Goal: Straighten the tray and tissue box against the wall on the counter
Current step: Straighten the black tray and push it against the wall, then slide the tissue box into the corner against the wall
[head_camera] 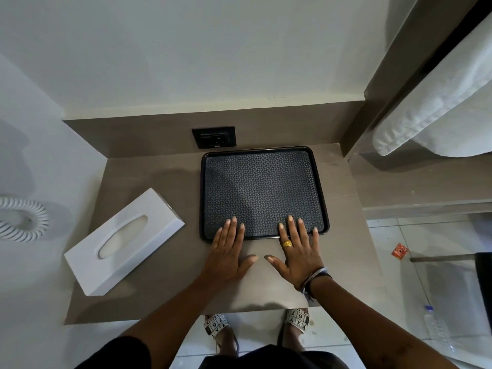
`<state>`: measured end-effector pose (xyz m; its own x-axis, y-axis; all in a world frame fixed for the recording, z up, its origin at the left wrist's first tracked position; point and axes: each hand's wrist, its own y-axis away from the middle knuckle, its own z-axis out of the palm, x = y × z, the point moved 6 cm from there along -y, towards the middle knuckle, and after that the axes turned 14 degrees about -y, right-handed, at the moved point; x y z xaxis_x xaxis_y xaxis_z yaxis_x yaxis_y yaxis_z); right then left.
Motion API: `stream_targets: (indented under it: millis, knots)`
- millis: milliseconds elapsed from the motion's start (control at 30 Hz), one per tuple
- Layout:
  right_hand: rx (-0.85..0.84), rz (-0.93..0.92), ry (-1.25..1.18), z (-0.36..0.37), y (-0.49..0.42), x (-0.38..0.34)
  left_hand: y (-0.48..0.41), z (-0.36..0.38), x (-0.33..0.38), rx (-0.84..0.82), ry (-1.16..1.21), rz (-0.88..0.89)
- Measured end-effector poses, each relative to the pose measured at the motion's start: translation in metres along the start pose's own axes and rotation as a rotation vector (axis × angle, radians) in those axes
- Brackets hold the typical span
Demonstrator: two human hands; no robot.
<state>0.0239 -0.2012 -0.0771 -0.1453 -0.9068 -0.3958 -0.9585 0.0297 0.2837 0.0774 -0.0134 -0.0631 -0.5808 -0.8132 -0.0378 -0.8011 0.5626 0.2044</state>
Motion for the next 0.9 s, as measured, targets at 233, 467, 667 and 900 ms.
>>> stream_targets:
  millis: [233,467,667,900]
  knots:
    - [0.015,-0.01,0.003,-0.004,-0.019,0.005,-0.017,0.003,-0.009,-0.04,-0.018,0.031]
    - [0.06,-0.069,0.002,-0.008,-0.012,-0.006,-0.012,-0.005,-0.012,0.018,-0.014,0.04]
    - [0.051,-0.327,-0.024,0.011,0.014,-0.057,0.015,-0.031,-0.07,0.168,0.058,-0.09]
    - [-0.136,-0.538,0.004,0.052,0.013,-0.131,0.058,-0.046,-0.196,0.094,-0.091,-0.241]
